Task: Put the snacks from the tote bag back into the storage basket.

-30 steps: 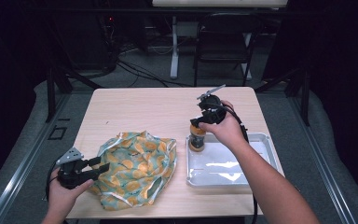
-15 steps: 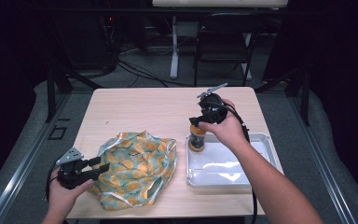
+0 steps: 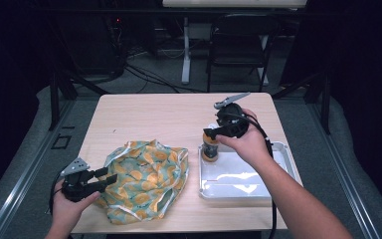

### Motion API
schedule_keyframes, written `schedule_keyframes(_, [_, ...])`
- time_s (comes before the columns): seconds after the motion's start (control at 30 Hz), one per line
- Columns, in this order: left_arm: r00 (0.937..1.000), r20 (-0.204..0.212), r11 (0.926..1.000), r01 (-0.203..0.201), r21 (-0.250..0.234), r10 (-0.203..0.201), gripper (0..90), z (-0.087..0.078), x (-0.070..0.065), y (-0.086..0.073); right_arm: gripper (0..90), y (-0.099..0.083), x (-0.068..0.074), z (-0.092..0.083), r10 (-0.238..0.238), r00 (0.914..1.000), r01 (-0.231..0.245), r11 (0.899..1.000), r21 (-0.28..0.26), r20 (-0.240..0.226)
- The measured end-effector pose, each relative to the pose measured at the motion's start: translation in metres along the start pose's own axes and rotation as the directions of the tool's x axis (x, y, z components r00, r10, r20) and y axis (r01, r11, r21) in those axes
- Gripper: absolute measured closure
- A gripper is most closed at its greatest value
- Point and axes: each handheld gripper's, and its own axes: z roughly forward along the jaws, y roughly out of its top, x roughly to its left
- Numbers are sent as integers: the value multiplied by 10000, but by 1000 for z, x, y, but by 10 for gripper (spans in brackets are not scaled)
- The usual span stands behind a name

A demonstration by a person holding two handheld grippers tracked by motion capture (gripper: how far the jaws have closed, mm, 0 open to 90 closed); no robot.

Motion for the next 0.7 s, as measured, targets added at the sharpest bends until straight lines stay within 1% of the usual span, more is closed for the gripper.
schedule_keyframes(0.07, [10000, 9, 10000, 22, 3, -22, 488, 0, 0, 0, 402, -4, 1, -4, 16, 9999, -17, 10000, -53, -136])
schedule_keyframes(0.1, [10000, 0, 10000, 25, -3, -25, 489, 1, 0, 0, 402, -6, 3, -5, 105, 9997, -108, 9998, -140, -229])
schedule_keyframes(0.23, [10000, 0, 10000, 10, 0, -10, 489, 1, 0, 0, 402, -15, 8, -12, 27, 9994, -35, 9997, -248, -355])
schedule_keyframes(0.3, [10000, -4, 10000, 19, 0, -19, 489, 1, 0, 0, 402, -19, 9, -14, 69, 9993, -80, 9995, -293, -375])
schedule_keyframes(0.6, [10000, -40, 10000, 15, 66, -15, 488, 1, 1, -1, 402, -42, 0, -16, 538, 9977, -562, 9965, -612, -402])
schedule_keyframes(0.7, [10000, -29, 10000, 18, 73, -18, 489, 2, 1, -1, 403, -52, -4, -15, 778, 9960, -806, 9946, -646, -446])
